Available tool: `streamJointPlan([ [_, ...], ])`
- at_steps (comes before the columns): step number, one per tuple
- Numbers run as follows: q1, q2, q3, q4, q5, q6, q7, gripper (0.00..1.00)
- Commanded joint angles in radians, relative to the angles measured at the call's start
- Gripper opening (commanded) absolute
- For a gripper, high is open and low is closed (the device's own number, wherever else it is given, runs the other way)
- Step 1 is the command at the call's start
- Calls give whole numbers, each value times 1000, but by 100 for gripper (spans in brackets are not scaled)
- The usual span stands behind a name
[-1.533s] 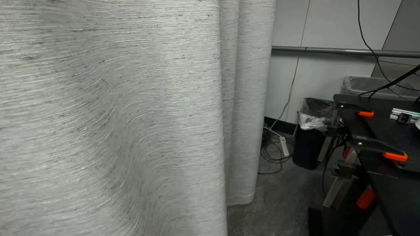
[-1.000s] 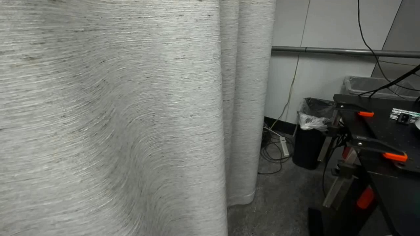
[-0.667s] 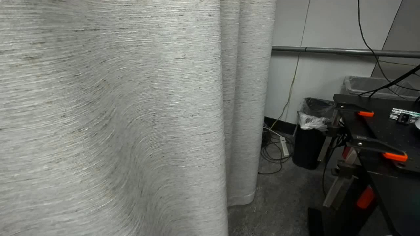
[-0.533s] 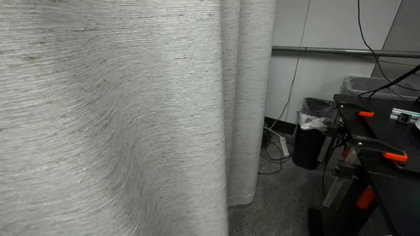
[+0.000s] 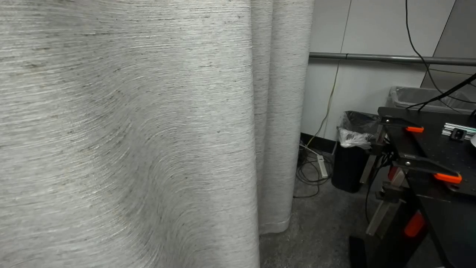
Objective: Open the curtain from right to left
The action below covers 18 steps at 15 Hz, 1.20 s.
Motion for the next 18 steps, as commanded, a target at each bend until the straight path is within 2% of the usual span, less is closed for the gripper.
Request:
streamJointPlan([
  [1,8,1,4,-3,-18,55,28,100],
  [11,-24,63,-12,35,-4,397,101,100],
  [18,-62,89,-23,49,4,702,134,100],
])
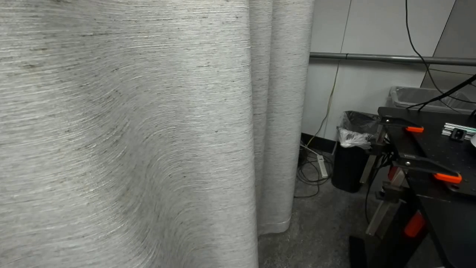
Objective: Open the curtain from right to left
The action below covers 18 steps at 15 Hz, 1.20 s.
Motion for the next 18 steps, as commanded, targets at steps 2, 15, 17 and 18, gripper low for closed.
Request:
streamJointPlan([
  [2,-13,12,13,21,5,181,31,100],
  [15,-99,32,70,3,-13,379,77,100],
  [17,-135,33,72,-9,-22,373,98,100],
  [18,-148,34,72,-13,-24,371,104,100],
])
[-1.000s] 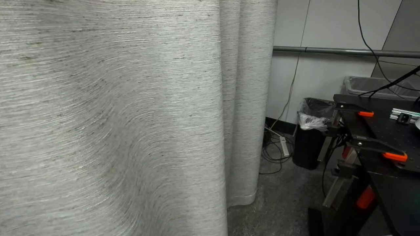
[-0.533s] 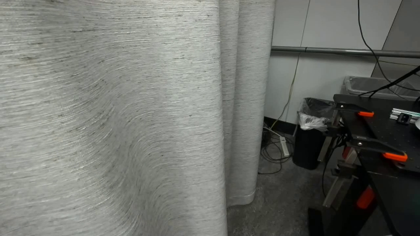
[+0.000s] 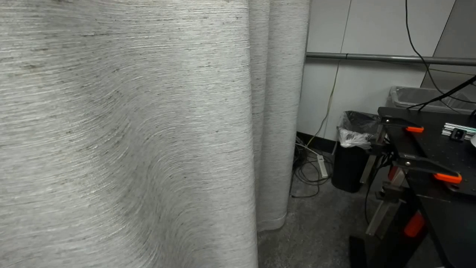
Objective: Open the curtain from right to left
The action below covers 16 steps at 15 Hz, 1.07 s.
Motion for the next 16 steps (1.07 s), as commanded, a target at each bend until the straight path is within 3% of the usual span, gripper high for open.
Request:
streamJointPlan([
  [1,-59,0,10,-18,-25,-7,54,100],
  [10,-45,60,36,51,-18,60,49,100],
  [16,-74,130,75,136,-32,163,96,100],
])
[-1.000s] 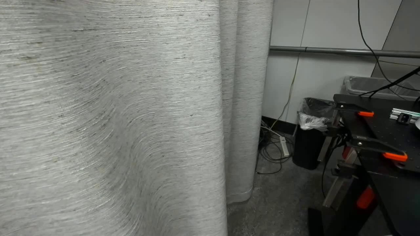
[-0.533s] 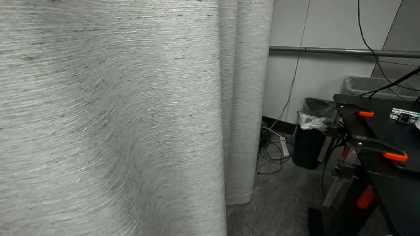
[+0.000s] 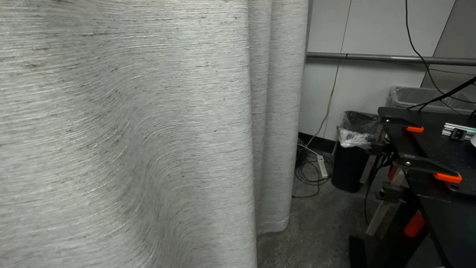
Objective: Open the curtain from right to left
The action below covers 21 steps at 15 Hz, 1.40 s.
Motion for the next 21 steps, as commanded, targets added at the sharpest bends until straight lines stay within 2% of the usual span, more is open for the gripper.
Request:
streamJointPlan([
  [1,-30,69,21,64,-36,62,62,75],
  [3,-12,79,7,72,-16,55,51,66],
  [6,6,84,-1,73,-5,43,44,42],
  [10,10,62,21,67,-15,26,63,11],
  [12,21,51,34,65,-12,15,65,0],
  [17,94,21,112,57,-11,-28,61,0],
  [21,125,-1,255,52,-78,-49,101,0],
])
